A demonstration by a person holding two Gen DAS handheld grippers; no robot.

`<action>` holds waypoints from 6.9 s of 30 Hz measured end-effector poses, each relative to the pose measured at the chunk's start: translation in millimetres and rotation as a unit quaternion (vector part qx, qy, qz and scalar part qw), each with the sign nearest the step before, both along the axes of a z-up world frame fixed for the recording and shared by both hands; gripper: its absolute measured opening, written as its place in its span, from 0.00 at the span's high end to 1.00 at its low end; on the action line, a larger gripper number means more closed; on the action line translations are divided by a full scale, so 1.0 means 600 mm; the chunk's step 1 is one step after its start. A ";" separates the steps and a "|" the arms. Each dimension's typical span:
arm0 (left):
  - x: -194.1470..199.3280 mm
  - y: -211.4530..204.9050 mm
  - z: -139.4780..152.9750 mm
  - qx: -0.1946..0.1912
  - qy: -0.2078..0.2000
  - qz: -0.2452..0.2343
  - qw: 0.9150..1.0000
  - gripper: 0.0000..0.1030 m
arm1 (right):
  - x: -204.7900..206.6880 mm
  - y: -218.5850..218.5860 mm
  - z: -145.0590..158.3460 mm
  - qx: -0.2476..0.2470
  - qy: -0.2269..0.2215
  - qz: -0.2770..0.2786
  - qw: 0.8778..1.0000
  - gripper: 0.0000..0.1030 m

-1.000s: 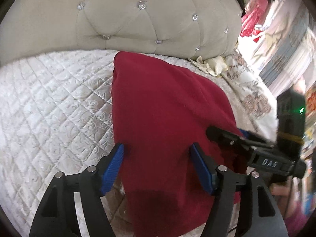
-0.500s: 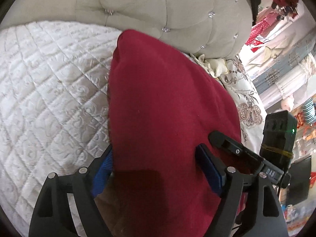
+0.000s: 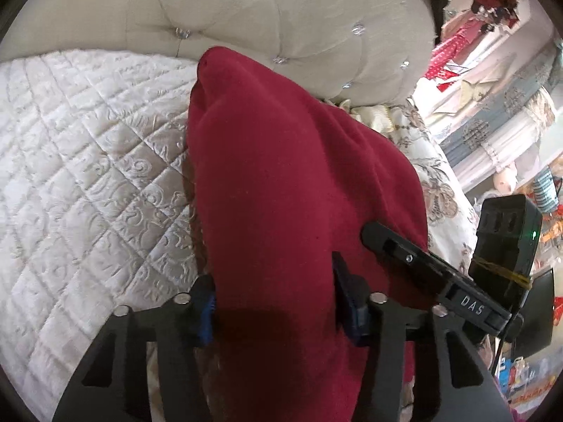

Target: Fold small clothes

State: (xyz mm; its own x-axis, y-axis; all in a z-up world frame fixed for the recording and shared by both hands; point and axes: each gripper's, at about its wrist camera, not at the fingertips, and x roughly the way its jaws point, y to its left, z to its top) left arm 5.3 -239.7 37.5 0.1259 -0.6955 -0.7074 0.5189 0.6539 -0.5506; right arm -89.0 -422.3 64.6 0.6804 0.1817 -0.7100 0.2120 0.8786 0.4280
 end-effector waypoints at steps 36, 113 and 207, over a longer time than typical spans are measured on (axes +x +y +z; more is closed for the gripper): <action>-0.197 0.215 0.087 0.129 -0.153 0.109 0.974 0.64 | -0.163 0.304 0.079 -0.147 0.060 0.148 0.976 0.58; -0.276 0.244 0.196 0.167 -0.298 0.199 0.919 0.35 | -0.208 0.309 0.166 -0.174 0.003 0.012 0.985 0.15; -0.230 0.238 0.156 0.159 -0.268 0.203 0.928 0.35 | -0.162 0.291 0.123 -0.169 0.032 0.013 0.985 0.13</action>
